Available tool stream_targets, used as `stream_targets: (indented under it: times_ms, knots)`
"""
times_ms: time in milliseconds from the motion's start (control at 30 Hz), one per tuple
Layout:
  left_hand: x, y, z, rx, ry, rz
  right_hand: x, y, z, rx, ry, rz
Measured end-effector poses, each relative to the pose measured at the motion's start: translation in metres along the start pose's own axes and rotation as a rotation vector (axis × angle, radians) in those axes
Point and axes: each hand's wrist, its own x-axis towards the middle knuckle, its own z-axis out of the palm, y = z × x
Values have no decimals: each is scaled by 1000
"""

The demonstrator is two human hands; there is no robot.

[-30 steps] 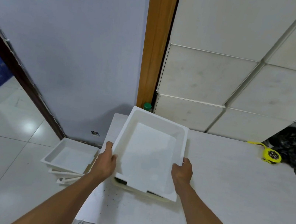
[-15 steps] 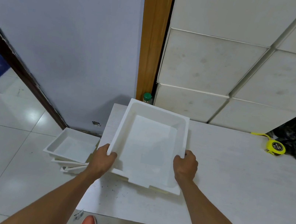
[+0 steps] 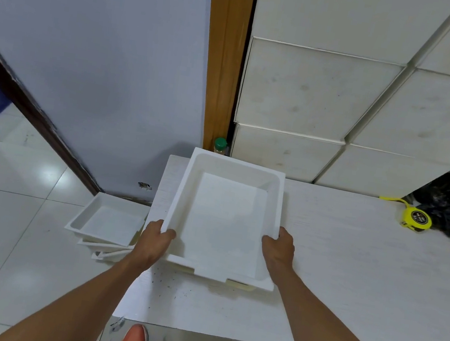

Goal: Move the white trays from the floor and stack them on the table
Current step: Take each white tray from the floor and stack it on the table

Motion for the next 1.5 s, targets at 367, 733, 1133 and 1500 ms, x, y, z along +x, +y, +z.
stream_targets:
  times_ms: [367, 733, 1133, 1500]
  knots:
    - [-2, -1, 4, -99, -1, -117, 10, 4, 1, -13, -82, 46]
    - [0, 1, 9, -63, 101, -68, 25, -11, 9, -120, -112, -28]
    - [17, 1, -35, -454, 208, -165, -3, -93, 89, -402, 410, -525]
    - [72, -93, -159, -306, 275, -292, -115, -121, 315, -475, -72, -875]
